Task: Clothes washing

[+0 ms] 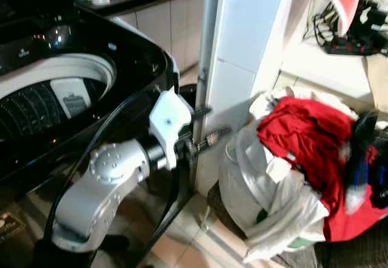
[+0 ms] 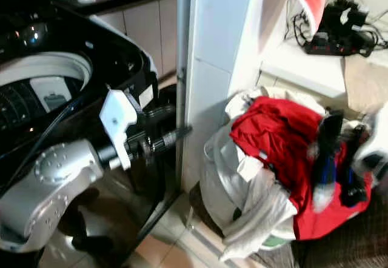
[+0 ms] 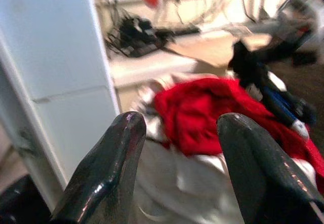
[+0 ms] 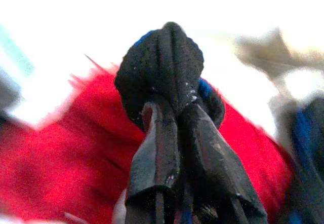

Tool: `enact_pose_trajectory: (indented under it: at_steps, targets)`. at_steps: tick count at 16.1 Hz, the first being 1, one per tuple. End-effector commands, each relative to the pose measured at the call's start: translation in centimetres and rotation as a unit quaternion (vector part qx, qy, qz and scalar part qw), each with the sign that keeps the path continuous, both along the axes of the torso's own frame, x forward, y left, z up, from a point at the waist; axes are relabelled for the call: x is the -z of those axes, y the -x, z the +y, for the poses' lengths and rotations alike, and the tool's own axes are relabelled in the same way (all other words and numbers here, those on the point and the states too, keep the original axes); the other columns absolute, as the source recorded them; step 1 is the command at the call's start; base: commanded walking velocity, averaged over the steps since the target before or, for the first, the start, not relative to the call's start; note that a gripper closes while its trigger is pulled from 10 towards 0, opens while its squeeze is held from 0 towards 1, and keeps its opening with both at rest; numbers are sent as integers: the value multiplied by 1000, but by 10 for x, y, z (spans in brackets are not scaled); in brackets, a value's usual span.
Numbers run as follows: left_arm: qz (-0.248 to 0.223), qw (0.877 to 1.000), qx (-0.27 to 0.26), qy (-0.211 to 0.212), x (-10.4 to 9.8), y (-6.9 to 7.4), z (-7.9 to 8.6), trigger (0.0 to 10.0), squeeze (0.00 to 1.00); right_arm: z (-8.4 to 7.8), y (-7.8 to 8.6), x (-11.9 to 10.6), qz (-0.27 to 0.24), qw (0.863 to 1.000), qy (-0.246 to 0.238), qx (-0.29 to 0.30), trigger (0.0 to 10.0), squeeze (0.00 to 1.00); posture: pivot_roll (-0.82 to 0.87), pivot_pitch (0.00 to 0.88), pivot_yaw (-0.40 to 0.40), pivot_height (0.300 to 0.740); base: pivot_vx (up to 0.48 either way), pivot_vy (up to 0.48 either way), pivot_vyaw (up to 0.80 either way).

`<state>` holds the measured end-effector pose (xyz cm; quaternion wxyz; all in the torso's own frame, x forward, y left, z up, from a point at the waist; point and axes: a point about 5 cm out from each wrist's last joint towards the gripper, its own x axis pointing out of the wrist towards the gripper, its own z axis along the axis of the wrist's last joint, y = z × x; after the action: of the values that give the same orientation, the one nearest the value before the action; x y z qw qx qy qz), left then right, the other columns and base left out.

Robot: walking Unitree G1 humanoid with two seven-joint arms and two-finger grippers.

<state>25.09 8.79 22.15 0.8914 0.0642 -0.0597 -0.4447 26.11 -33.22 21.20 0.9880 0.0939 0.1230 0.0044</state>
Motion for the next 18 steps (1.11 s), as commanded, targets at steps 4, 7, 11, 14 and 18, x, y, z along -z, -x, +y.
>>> enact_pose_trajectory:
  at_steps: [4, 7, 11, 14, 18]
  targets:
    - [-9, 994, -46, 101, -36, -29, -20, 10000, 1000, 93, -25, -76, -137, 955, -144, -221, 0, 0, -82, 0, -37, 740, 0, 0, 0]
    - [-37, 989, -52, 133, -49, -37, -33, 10000, 1000, 136, -39, -87, -167, 917, -231, -278, 0, 0, -80, 0, -39, 740, 0, 0, 0]
    - [-35, 984, -42, 168, -56, -37, -36, 10000, 1000, 172, -52, -92, -150, 872, -343, -316, 0, 0, -64, 0, -78, 740, 0, 0, 0]
    - [-26, 988, -13, 154, -49, -34, -43, 10000, 1000, 185, -54, -98, -143, 849, -387, -331, 0, 0, -51, 0, -89, 740, 0, 0, 0]
    - [-21, 990, -43, 135, -42, -44, -42, 10000, 0, 193, -50, -99, -132, 837, -410, -337, 0, 0, -61, 0, -74, 740, 0, 0, 0]
